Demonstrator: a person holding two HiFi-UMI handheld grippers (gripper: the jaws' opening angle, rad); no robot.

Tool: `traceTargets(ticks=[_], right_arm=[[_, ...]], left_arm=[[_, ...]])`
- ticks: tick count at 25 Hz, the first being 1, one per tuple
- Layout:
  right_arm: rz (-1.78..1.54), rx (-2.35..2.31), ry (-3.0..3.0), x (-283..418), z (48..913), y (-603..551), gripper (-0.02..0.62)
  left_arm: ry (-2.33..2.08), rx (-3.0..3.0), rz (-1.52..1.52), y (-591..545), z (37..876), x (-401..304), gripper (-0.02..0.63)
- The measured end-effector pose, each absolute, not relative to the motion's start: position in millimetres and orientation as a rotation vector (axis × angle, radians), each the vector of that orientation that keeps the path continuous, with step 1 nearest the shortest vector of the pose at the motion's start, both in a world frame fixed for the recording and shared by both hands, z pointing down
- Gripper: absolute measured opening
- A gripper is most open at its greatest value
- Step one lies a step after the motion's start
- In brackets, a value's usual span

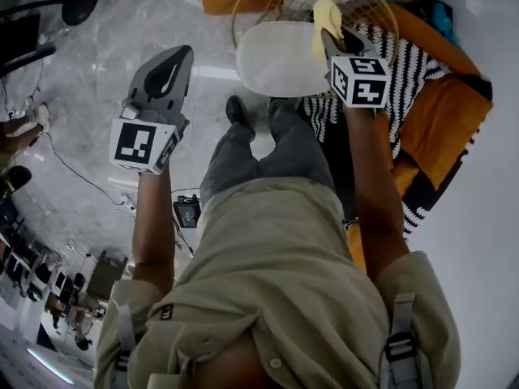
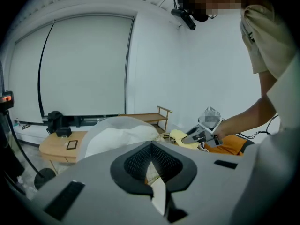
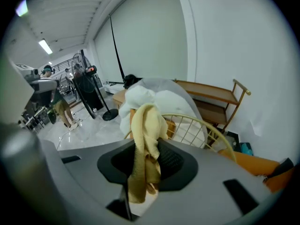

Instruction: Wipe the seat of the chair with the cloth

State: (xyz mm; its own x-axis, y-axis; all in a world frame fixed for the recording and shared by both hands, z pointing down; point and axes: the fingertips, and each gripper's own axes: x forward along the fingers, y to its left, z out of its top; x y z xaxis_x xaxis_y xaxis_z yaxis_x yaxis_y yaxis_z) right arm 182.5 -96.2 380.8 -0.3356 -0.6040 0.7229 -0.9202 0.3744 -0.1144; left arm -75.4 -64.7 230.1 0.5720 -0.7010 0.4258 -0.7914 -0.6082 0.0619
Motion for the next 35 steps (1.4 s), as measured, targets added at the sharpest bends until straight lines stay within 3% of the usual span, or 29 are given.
traceTargets(ticks=[14, 25, 30, 35], right_arm=[[0.822, 1.080, -1.809, 139.5, 665.0, -93.6, 0.120], [0.646, 0.692, -1.919, 0.7, 726.7, -81.9, 0.120], [0.544, 0.676, -1.826, 69.2, 742.4, -77.3, 0.124], [0.602, 0.914, -1.427, 257.2, 765.3, -77.9, 0.124]], left_arm=[[-1.197, 2.425, 0.812, -42.8, 390.3, -79.0, 0.017], [-1.114, 2.326, 0.862, -43.3, 447.0, -82.3, 0.017], [-1.093, 2.359, 0.849, -48.6, 441.9, -73.7, 0.017], [-1.077, 2.364, 0.843, -56.5, 446.5, -79.4, 0.017]])
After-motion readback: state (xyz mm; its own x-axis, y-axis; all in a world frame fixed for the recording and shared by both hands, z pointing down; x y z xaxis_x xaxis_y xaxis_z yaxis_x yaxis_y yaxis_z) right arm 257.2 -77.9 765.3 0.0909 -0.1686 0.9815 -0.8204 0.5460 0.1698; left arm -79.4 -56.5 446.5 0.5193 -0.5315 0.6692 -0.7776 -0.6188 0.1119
